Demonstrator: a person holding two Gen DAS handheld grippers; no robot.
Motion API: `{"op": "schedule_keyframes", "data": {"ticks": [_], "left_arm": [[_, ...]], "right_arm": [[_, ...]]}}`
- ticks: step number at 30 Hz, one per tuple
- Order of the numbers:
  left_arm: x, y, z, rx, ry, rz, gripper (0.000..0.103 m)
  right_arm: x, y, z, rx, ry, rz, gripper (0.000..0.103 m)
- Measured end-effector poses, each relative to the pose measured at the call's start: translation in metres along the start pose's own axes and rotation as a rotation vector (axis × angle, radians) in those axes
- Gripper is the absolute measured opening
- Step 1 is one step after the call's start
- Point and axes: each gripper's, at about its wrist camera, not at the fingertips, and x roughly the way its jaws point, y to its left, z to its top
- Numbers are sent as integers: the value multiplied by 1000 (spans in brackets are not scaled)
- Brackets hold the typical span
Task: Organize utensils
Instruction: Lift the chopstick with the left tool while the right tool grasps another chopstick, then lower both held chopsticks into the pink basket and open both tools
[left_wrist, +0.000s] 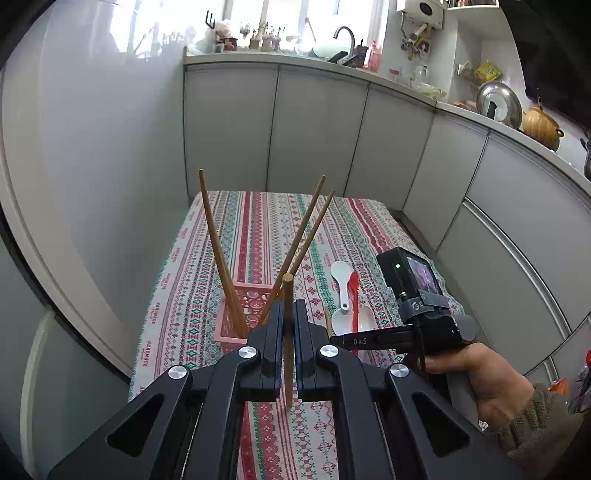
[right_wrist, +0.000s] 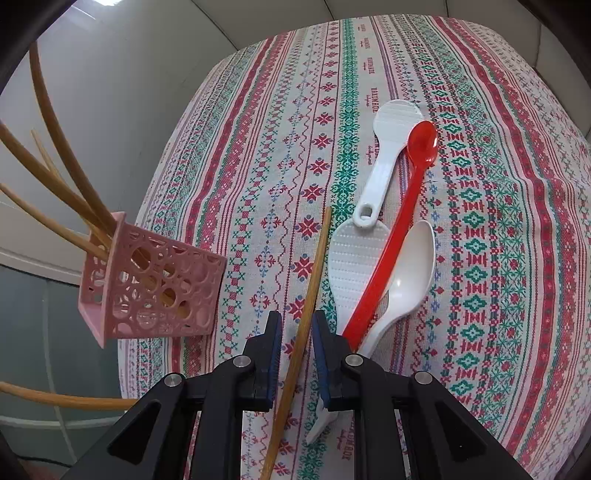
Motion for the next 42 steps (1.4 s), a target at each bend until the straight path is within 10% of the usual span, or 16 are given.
{"op": "schedule_keyframes", "data": {"ticks": [12, 42], "left_arm": [[0, 9, 4, -28, 4, -2, 5], [-60, 21, 32, -90, -117, -97, 5]], "right_arm": [[21, 22, 7, -63, 8, -201, 6], [-177, 43, -42, -172, -572, -58, 6]]}}
